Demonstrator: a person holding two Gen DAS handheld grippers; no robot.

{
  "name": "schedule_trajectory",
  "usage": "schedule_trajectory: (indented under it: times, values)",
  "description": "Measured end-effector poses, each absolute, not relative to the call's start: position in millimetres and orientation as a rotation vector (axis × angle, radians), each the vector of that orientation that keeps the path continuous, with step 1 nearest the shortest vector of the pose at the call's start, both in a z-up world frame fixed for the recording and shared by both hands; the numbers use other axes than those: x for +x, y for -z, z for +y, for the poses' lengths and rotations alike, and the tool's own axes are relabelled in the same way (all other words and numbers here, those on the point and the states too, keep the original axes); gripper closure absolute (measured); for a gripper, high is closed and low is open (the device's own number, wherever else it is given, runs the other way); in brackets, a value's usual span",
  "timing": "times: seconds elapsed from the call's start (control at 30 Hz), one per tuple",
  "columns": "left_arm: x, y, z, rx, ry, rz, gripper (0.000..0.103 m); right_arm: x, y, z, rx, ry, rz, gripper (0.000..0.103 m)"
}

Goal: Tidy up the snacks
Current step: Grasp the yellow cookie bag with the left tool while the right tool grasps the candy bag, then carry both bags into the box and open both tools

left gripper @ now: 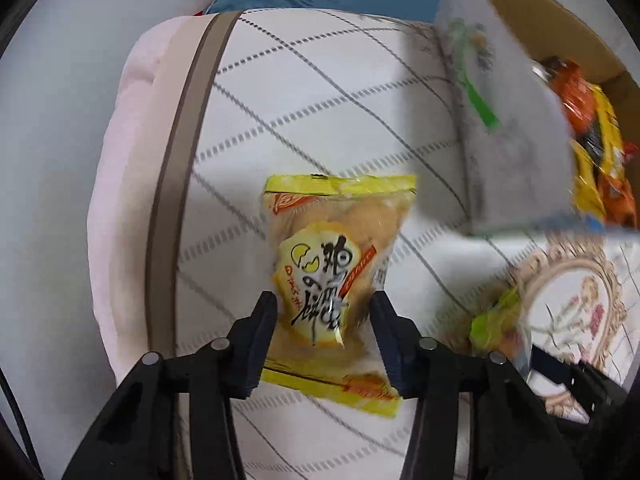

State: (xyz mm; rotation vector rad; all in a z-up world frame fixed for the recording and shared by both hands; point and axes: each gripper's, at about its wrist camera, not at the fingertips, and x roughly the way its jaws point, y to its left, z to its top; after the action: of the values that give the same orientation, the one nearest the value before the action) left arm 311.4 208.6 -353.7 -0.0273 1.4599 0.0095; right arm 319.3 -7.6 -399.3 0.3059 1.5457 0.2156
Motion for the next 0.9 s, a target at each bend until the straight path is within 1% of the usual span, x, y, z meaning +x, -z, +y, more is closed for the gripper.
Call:
schedule_trajectory:
  times: [0.27, 0.47, 0.5, 0.57, 0.6, 0.67, 0.77, 0.9]
  values:
    - [226.9, 342.0, 164.4, -0.061, -0.002, 1.436, 0.058, 276.6, 395.6, -76.2, 0.303, -0.152, 1.572, 0.041]
    - [193.7, 341.2, 137.8, -0.08, 0.036, 1.468, 0.058, 250.5, 389.0, -112.9, 0.319, -0.128, 1.593, 0.041]
    - [195.1, 343.7, 132.8, -0.055, 0.045, 1.483, 0.058, 250.0, 389.1, -112.6, 0.318, -0.128, 1.598, 0.041]
    - [205.3, 348.1, 129.0, -0.037, 0.044, 1.497, 0.053, 248.8, 391.9, -113.3, 0.325, -0.141, 1.617, 0.04]
    - [208.9, 350.6, 128.3, -0.031, 0.047, 1.509, 0.052, 243.3, 394.2, -118.4, 0.332, -0.141, 1.622, 0.04]
    - [222.4, 356.6, 126.1, -0.01, 0.065, 1.541, 0.046, 248.6, 395.9, -121.2, 0.317, -0.145, 1.644, 0.038]
    - [247.6, 372.6, 122.4, 0.026, 0.098, 1.613, 0.044, 257.9, 399.1, -118.1, 0.28, -0.172, 1.683, 0.032]
    - [272.0, 389.6, 124.3, 0.071, 0.1, 1.636, 0.04, 277.6, 406.8, -108.5, 0.26, -0.173, 1.689, 0.031]
